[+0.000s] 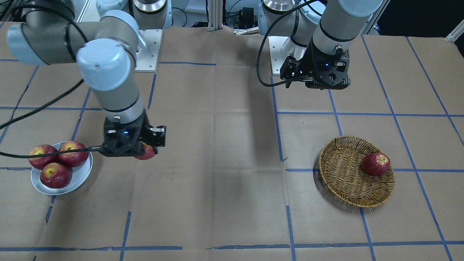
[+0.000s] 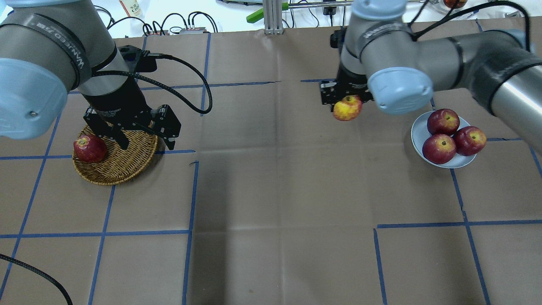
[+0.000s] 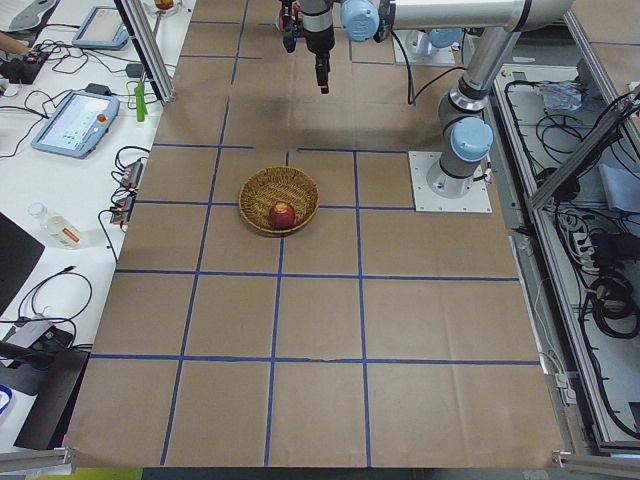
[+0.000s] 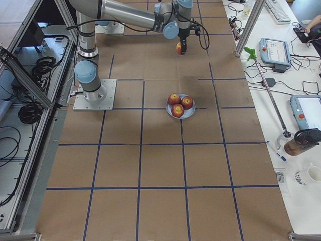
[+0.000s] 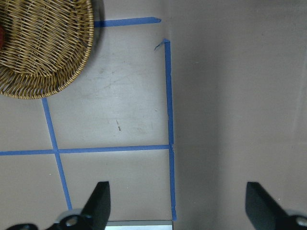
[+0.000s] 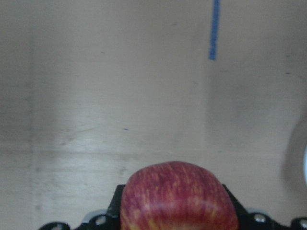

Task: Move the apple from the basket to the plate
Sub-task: 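Lower the apple onto the apples on the white plate with the right gripper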

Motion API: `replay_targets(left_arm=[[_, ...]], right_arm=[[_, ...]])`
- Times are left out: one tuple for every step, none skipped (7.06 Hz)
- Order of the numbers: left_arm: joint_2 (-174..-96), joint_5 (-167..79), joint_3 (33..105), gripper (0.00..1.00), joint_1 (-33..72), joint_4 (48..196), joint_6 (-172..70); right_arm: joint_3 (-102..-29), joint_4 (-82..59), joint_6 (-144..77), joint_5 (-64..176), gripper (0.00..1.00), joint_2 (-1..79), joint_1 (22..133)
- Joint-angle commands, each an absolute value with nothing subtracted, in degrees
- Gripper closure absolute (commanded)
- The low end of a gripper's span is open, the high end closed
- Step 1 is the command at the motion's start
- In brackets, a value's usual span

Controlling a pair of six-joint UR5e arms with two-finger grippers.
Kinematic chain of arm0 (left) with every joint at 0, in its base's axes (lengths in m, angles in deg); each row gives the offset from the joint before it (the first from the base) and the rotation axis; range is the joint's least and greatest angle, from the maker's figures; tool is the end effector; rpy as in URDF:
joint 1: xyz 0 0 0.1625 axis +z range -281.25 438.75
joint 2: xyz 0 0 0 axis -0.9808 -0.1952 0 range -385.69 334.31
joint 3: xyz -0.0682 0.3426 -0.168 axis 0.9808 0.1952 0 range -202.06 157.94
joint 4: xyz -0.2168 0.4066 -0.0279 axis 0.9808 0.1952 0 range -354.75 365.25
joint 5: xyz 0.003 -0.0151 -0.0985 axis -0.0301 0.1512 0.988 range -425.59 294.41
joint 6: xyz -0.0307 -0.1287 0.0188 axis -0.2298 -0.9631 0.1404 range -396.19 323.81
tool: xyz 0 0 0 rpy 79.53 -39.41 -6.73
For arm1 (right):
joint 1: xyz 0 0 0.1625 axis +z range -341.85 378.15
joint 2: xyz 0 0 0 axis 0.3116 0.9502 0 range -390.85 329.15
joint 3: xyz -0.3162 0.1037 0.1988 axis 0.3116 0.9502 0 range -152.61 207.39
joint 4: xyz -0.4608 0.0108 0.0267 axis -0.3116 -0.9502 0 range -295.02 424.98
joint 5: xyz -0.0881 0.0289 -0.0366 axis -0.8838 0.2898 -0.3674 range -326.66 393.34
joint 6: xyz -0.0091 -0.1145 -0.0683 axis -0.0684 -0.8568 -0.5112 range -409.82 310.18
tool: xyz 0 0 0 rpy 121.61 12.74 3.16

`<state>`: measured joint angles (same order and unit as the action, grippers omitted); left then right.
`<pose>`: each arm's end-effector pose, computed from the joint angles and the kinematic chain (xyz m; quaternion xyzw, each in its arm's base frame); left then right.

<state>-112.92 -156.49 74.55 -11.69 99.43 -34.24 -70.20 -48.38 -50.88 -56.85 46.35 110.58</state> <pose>-0.1350 -0.5013 0.3738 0.0213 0.9973 0.0701 0.0070 0.1584 -0.6005 0.2583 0.0303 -0.9992 0.0260 0.0013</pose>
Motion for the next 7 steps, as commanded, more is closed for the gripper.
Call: replay_targets(left_arm=[[-113.05, -156.2, 74.0, 0.01, -11.69, 97.2, -33.74], [-113.14, -156.2, 73.57, 0.01, -11.69, 96.84, -33.82], [-113.22, -156.12, 73.39, 0.01, -11.78, 96.83, -34.0], [-113.05, -156.2, 73.39, 0.01, -12.04, 96.74, -33.74], [-113.05, -156.2, 73.39, 0.01, -12.05, 96.83, -33.65], [-113.14, -156.29, 73.39, 0.01, -12.05, 96.83, -33.56], [-112.96, -156.55, 73.39, 0.01, -12.05, 96.83, -33.73]], right_arm=[[-74.12, -48.22, -68.04, -57.01, 0.56, 48.25, 96.96], [-74.21, -48.22, -75.59, -57.27, 0.56, 48.16, 92.12], [-74.47, -48.22, -81.93, -57.1, 0.56, 47.9, 87.2], [-74.56, -48.22, -86.43, -57.1, 0.56, 47.55, 84.02], [-74.65, -48.39, -87.26, -57.01, 0.56, 47.03, 83.29], [-74.65, -49.44, -87.35, -57.19, 0.56, 45.72, 83.19], [-74.74, -49.71, -87.09, -57.19, 0.56, 44.4, 83.19]])
